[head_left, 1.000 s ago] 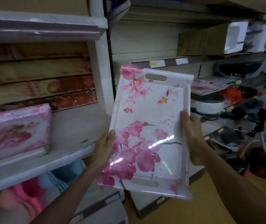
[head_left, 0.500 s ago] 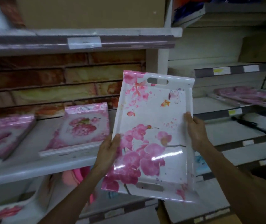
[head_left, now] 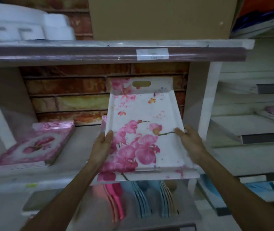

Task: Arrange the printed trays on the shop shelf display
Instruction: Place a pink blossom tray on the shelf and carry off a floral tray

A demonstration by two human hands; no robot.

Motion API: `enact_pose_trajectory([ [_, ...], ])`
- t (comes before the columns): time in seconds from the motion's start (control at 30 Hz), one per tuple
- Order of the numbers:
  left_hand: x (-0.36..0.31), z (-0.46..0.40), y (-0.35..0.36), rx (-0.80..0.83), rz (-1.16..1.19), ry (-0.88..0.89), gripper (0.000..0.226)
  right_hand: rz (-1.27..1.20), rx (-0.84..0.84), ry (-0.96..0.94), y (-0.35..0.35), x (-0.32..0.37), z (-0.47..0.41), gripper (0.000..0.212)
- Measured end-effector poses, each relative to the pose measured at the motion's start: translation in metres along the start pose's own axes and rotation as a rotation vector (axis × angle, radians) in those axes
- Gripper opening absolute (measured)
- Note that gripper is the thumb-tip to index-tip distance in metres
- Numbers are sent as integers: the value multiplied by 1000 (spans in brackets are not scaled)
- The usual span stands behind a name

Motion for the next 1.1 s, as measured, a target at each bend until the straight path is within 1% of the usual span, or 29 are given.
enact_pose_trajectory([
  [0.1, 6, -23, -22, -22, 8, -9, 35, 61, 72, 32, 30, -9, -2, 27],
  [0.2, 15, -47, -39, -18, -21, 2, 31, 83, 141, 52, 56, -16, -4, 32],
  [0.33, 28, -70, -49, 57, -45, 12, 35, 100, 117, 50, 80, -21, -12, 32],
  [0.47, 37, -89, -49, 32, -116, 25, 33, 124, 128, 74, 95, -31, -23, 37],
  [0.53, 47, -99, -45, 13, -167, 20, 32, 151, 133, 96, 99, -41, -30, 39],
  [0.63, 64, -107, -34, 28, -221, 9, 29, 192, 143, 137, 101, -59, -39, 41],
  [0.8, 89, -113, -16, 38, -323, 12, 25, 227, 122, 194, 102, -82, -50, 39],
  [1.1, 119, -120, -6, 27, -400, 2, 25, 337, 137, 171, 109, -102, -55, 38],
])
Point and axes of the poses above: each hand's wrist, its own z-axis away from the middle knuckle, its own y-axis out of the palm, x = y × z, the point moved 5 cm from there along -z, towards the middle knuckle, and after that the axes turned 15 degrees about -z, right-handed, at the moved point
